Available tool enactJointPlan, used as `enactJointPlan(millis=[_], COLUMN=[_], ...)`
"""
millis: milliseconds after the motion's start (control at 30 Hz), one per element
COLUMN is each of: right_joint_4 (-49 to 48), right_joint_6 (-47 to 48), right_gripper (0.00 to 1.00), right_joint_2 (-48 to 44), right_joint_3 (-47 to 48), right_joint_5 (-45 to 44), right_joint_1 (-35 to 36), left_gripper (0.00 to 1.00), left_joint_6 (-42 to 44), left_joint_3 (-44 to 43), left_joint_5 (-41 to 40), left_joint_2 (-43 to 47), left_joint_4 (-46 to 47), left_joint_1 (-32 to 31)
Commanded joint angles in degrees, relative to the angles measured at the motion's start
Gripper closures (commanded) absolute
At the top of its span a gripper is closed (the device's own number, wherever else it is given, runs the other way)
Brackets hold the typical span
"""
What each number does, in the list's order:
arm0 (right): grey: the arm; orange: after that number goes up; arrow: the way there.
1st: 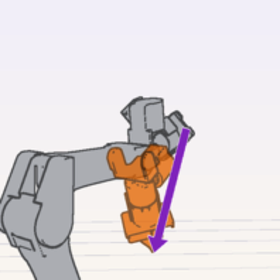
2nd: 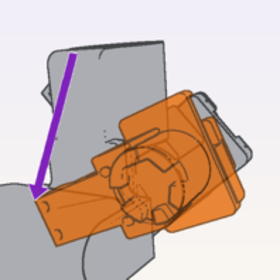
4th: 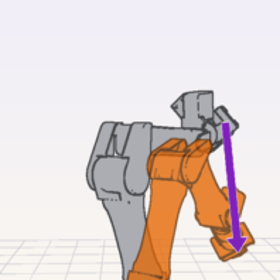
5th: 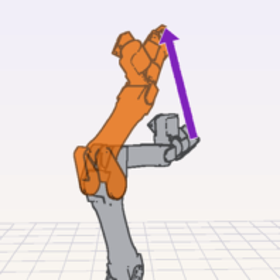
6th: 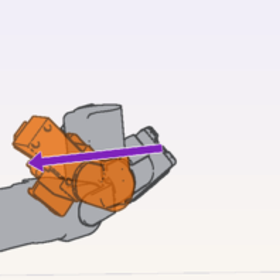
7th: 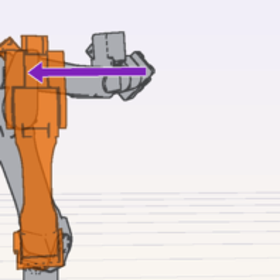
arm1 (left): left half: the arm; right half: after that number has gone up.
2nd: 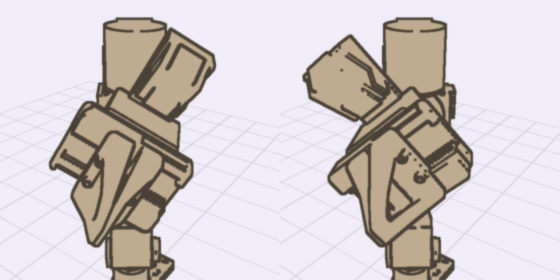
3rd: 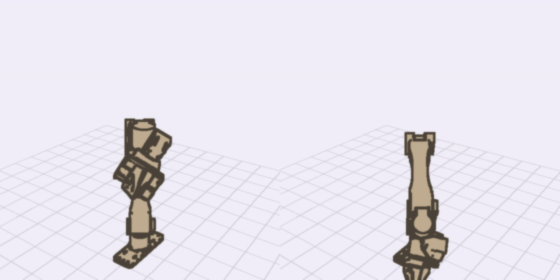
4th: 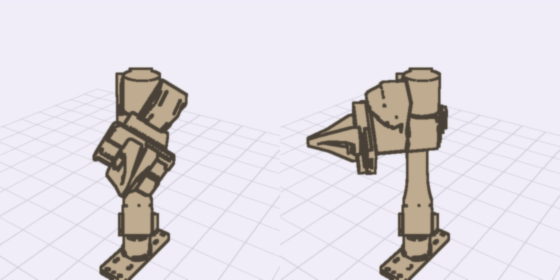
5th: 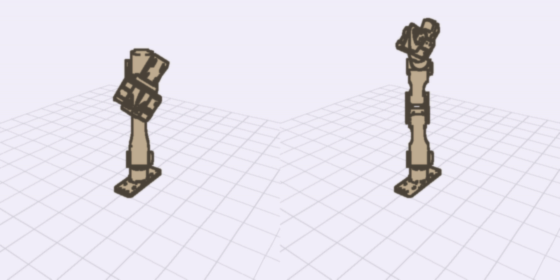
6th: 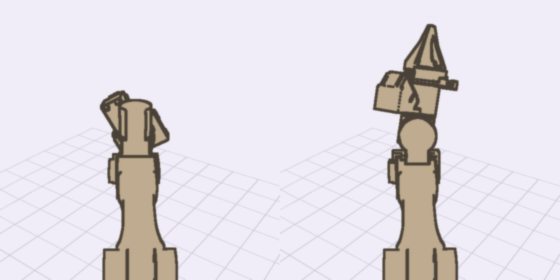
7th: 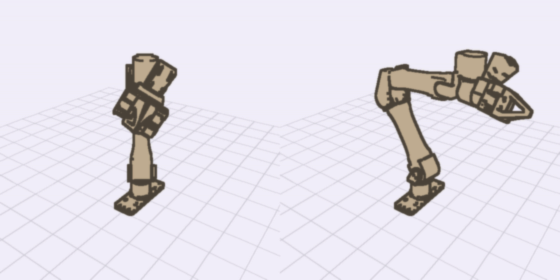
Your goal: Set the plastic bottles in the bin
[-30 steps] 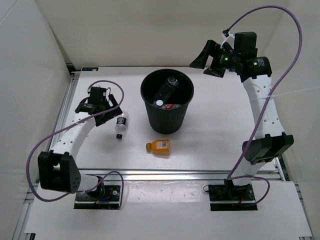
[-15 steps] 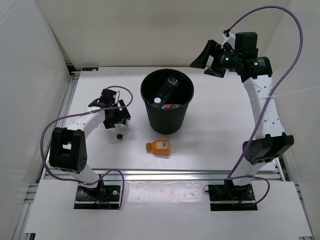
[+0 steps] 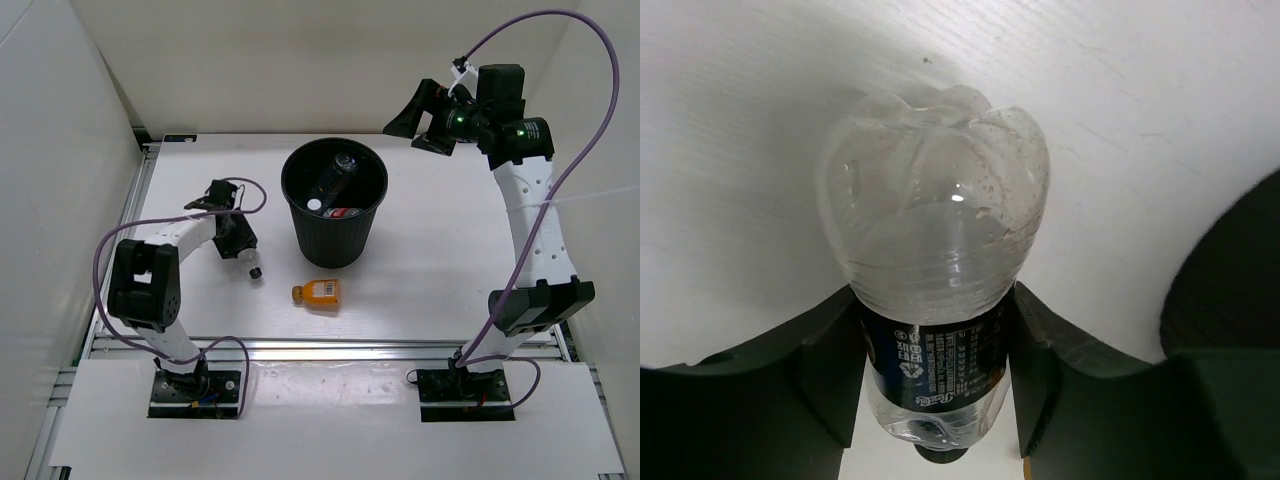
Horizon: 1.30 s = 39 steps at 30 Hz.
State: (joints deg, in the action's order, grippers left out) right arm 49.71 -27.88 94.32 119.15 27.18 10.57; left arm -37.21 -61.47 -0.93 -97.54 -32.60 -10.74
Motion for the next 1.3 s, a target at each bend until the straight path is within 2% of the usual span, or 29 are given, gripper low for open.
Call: enactJointPlan(millis=[0,100,133,233,267,367,500,600,667,700,767,867,967,1000,1067,1100,1133,1200,1267], right_joint_4=[-0.3,-0.3,-0.3,-0.3,-0.3,-0.3,-0.3,-0.3,-0.3,-0.3,-0.3,-0.3,-0.3,-0.8,-1.4,-2.0,-2.5,-2.5,-1.2], right_joint_6=[0.9,0.9,0.9,0.9,0.9,0.9,0.9,0.9,0.9,0.9,0.9,1.4,4.2,4.9,8.1,9.2,10.4,13.7,16.8], right_gripper=[0.00,0.00,0.00,0.00,0.00,0.00,0.00,0.00,0.00,0.00,0.00,0.00,0.00,0.00,0.00,0.00,0.00,0.00,0.00], right_joint_2=[-1.9,-1.9,-1.9,-1.9,-1.9,-1.9,-1.9,-1.9,-1.9,-1.9,-2.4,-2.9,-3.4,-4.1,-4.9,-5.5,-5.5,-5.5,-3.8], right_joint_3=[-0.2,-0.2,-0.2,-1.3,-1.3,-1.8,-1.8,-1.8,-1.8,-1.3,-1.3,-2.4,-2.4,-0.9,0.6,1.8,3.1,3.6,3.6], right_joint_5=[0.2,0.2,0.2,0.2,0.2,0.2,0.2,-0.4,-0.4,-0.4,-1.0,-1.5,2.2,3.2,5.1,5.9,7.3,9.5,8.3], right_joint_1=[-0.2,-0.2,-0.2,-0.2,-0.2,-0.2,-0.2,-0.2,-0.2,-0.2,-0.2,-0.2,-0.2,-0.2,2.3,3.3,5.8,9.7,18.3], left_gripper=[0.44,0.44,0.44,0.43,0.43,0.41,0.40,0.39,0.32,0.25,0.00,0.00,0.00,0.00,0.00,0.00,0.00,0.00,0.00], left_joint_6=[-1.9,-3.8,-4.4,-3.8,-3.1,0.8,7.3,8.8,9.9,10.7,11.9,12.5,13.5,13.5,11.5,10.6,10.6,8.5,6.0], left_joint_3=[-5.8,-19.1,-26.6,-36.7,-42.6,-53.1,-61.4,-60.5,-58.9,-58.2,-58.1,-61.2,-62.0,-62.0,-56.8,-53.9,-47.1,-41.6,-35.1], left_joint_5=[-1.2,-3.9,-6.4,-11.2,-11.2,-6.9,-2.0,0.0,0.7,0.7,-2.0,-7.3,-15.9,-21.9,-26.7,-28.1,-28.1,-27.4,-26.7], left_joint_2=[6.9,10.9,11.7,12.9,12.2,8.0,0.8,-2.0,-3.4,-3.4,-3.4,-0.3,5.7,7.5,13.4,15.6,17.6,22.0,24.1], left_joint_4=[-2.3,-9.4,-10.3,-10.8,-10.8,-8.8,-8.1,-8.1,-8.1,-8.1,-9.9,-11.7,-11.7,-11.7,-11.7,-11.7,-11.2,-12.8,-18.4], left_joint_1=[-0.1,-0.1,-0.8,-3.8,-4.4,-8.3,-16.5,-22.6,-26.4,-27.3,-27.8,-27.0,-24.3,-23.4,-20.6,-16.8,-14.8,-8.9,-5.0])
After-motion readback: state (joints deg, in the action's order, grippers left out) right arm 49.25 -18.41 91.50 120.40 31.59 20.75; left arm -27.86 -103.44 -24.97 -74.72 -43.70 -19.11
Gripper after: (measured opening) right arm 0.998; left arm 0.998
